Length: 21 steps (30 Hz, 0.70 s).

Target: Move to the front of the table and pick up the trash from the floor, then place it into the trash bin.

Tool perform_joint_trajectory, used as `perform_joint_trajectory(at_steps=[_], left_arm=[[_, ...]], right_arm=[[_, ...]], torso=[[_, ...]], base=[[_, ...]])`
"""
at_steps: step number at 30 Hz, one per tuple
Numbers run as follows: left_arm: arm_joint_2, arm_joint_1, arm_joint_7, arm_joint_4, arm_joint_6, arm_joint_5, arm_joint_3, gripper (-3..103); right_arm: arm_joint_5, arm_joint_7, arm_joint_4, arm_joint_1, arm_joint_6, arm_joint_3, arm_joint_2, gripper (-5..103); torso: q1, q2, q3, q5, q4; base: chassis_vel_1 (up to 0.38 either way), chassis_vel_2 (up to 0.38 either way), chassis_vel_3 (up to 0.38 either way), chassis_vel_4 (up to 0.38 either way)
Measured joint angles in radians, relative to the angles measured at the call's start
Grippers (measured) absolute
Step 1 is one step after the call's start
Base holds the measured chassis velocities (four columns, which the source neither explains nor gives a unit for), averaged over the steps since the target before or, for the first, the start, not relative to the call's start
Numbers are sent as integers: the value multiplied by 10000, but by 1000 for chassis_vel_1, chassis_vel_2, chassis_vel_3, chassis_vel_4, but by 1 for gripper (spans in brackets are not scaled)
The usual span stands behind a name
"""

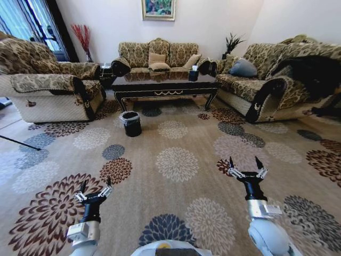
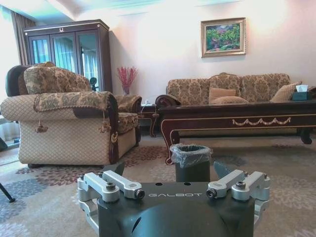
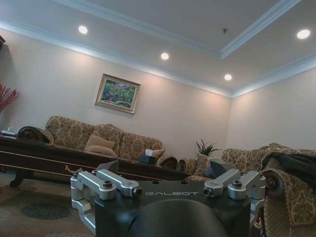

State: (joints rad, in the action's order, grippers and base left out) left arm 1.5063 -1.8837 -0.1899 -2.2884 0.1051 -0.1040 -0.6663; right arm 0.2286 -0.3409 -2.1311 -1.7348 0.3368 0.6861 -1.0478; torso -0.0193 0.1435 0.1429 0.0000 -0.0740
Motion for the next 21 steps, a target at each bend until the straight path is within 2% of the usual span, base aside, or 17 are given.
perform_joint_trajectory(at_steps=[21], left_arm=[[0, 0, 0, 0, 0, 0, 0, 100]], right_arm=[[0, 0, 0, 0, 0, 0, 0, 100]], torso=[[-226, 870, 643, 0, 1]], base=[[0, 0, 0, 0]])
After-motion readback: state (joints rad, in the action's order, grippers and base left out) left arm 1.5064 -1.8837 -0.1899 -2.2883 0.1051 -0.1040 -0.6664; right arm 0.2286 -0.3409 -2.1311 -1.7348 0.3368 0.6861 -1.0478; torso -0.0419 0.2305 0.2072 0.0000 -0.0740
